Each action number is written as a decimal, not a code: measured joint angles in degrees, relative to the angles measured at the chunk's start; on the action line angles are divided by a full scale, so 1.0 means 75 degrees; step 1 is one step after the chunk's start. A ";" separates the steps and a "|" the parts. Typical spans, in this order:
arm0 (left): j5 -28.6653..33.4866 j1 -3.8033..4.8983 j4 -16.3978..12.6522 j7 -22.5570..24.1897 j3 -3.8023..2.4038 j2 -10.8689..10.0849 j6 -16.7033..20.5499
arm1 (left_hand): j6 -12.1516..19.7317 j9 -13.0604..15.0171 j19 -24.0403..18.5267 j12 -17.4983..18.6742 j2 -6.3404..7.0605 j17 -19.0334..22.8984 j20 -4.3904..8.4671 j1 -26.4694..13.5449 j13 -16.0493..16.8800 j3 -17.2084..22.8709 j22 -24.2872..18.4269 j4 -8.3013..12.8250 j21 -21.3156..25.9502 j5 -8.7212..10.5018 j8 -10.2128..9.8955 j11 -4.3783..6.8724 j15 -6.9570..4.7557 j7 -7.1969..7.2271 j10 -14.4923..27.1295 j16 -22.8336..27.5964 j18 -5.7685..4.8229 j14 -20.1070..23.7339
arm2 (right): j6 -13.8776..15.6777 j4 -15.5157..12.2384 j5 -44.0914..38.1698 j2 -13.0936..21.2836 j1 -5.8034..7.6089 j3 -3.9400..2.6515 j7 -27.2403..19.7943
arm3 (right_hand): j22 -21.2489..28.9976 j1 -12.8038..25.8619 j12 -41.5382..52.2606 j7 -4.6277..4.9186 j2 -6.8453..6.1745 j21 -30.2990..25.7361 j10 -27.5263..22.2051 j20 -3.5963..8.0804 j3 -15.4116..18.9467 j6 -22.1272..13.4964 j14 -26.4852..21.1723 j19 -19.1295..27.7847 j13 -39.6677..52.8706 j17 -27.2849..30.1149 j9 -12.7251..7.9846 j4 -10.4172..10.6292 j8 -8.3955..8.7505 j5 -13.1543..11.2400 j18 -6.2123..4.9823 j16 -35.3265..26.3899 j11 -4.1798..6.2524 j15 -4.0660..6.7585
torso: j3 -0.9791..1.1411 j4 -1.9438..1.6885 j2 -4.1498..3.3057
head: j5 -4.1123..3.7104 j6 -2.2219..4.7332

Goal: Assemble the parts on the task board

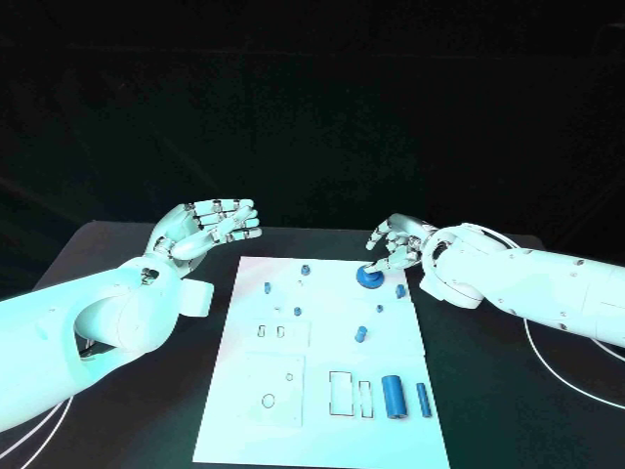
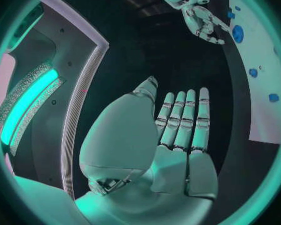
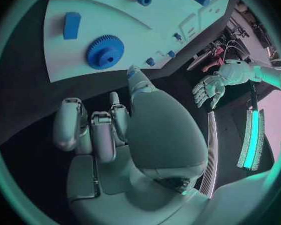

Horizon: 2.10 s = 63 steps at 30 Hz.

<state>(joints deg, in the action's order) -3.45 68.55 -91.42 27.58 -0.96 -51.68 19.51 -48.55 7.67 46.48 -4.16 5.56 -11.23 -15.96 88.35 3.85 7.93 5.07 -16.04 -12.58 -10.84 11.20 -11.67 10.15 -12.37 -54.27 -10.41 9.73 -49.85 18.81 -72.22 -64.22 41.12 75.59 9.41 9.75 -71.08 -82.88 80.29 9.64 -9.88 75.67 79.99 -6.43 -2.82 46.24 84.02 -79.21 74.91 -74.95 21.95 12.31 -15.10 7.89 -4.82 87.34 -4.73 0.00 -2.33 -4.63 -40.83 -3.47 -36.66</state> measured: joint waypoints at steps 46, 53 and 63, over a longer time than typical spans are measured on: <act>0.0000 0.0000 0.0018 0.0004 0.0000 -0.0019 -0.0011 | 0.0000 0.0000 0.0000 0.0000 0.0000 -0.0009 0.0000 0.0000 0.0000 0.0000 0.0003 0.0000 0.0000 0.0000 0.0000 0.0000 0.0000 0.0000 0.0000 0.0000 0.0000 0.0000 | -0.0468 0.0290 -0.0138 -0.0157 -0.0265 0.0000 0.0417 | -0.0478 -0.0361 0.0372 -0.0151 0.0362 0.0310 0.0316 0.0079 -0.0481 0.0567 0.0000 -0.0191 0.0004 0.0004 0.0023 0.0249 -0.0316 -0.0003 -0.0003 0.0089 0.0108 0.0001 | -0.0010 -0.0006 0.0001 | 0.0025 -0.0094; 0.0000 0.0000 0.0034 0.0000 0.0000 -0.0009 -0.0024 | 0.0000 0.0000 0.0000 0.0000 0.0000 -0.0015 0.0000 0.0000 0.0000 0.0000 0.0003 0.0000 0.0000 0.0000 0.0000 0.0000 0.0000 0.0000 0.0000 0.0000 0.0000 0.0000 | -0.0346 0.0288 -0.0269 -0.0201 -0.0292 -0.0001 0.0413 | -0.0516 -0.0423 0.0431 -0.0180 0.0172 0.0386 0.0432 0.0163 -0.1317 0.0892 0.0001 -0.0275 0.0003 0.0005 -0.0139 0.0390 -0.0254 0.1392 0.0117 0.0092 0.0223 0.0086 | -0.0012 -0.0005 0.0001 | -0.0006 -0.0097; 0.0000 -0.0002 0.0056 -0.0005 0.0001 0.0005 -0.0040 | 0.0000 0.0000 0.0000 0.0000 0.0000 -0.0014 0.0000 0.0000 0.0000 0.0000 0.0003 0.0000 0.0000 0.0000 0.0000 0.0000 0.0000 0.0000 0.0000 0.0000 0.0000 0.0000 | 0.0154 0.0009 -0.1089 -0.0236 -0.0380 0.0027 0.0461 | -0.0515 -0.0144 0.0463 -0.0187 -0.0143 0.0459 0.0473 0.0188 -0.1842 0.1010 -0.0026 -0.0300 0.0002 0.0005 -0.0194 0.0519 -0.0232 0.1235 0.0117 0.0118 0.0263 0.0113 | -0.0015 -0.0010 0.0006 | -0.0018 -0.0071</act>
<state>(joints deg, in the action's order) -3.46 68.54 -91.00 27.54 -0.95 -51.65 19.21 -48.55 7.67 46.48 -4.16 5.55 -11.34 -15.96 88.35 3.85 7.92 5.09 -16.04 -12.58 -10.84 11.20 -11.67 10.15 -12.37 -54.27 -10.41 9.72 -49.85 19.97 -72.15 -72.39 39.34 72.75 9.61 13.21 -74.94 -83.96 83.76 8.23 -10.96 79.12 83.54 -5.02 -16.64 53.82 83.83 -81.47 74.92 -74.91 20.49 16.20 -16.84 17.16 -3.94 88.23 -2.75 0.84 -2.45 -4.70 -40.79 -3.60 -37.19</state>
